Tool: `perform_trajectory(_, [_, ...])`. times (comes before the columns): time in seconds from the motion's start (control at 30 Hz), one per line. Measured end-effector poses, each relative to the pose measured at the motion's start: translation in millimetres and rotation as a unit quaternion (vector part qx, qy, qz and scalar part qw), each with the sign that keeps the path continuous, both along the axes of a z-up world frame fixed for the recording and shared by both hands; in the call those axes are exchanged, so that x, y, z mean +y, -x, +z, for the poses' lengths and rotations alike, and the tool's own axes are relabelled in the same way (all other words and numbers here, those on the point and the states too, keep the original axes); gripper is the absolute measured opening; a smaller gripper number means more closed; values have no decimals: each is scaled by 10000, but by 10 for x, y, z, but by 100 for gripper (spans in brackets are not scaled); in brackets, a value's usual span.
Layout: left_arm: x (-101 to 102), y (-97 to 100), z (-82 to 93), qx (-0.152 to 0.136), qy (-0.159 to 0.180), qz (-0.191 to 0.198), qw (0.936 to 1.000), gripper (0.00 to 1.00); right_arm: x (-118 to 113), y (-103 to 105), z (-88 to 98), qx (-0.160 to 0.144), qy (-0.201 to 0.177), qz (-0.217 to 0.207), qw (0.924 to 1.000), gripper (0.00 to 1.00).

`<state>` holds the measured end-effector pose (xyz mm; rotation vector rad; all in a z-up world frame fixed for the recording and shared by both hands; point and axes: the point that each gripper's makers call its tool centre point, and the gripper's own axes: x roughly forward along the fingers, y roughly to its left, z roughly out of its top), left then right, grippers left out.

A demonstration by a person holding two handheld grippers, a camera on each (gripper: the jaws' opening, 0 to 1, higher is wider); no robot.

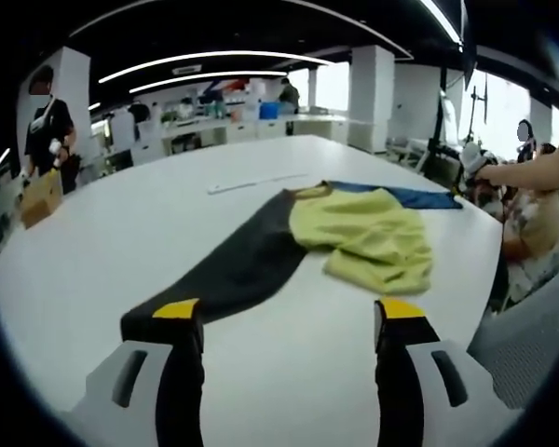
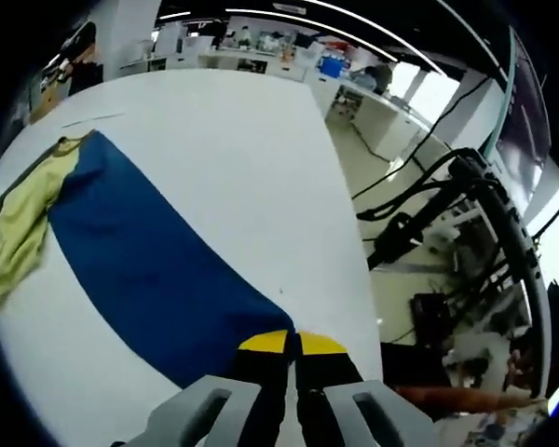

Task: Fold the garment on the visible template until the final outline fits inside the template.

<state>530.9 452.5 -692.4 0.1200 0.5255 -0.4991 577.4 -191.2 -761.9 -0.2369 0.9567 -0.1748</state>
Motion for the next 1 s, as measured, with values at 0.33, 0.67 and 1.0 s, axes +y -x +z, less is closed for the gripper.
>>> perform_trajectory(0.33, [-21, -2, 44, -80, 78, -42, 9999, 77, 611, -60, 312, -925, -1343, 184, 9864, 41])
perform_trajectory(0.67, [-102, 0, 58, -108, 102, -246, 9996, 83, 946, -284, 359, -1071, -2161, 890, 9664, 65])
perform_trajectory(1.0, [-300, -55, -8, -84, 100, -678, 9976, 78, 1677, -199, 385, -805, -2471, 2119, 9421, 70])
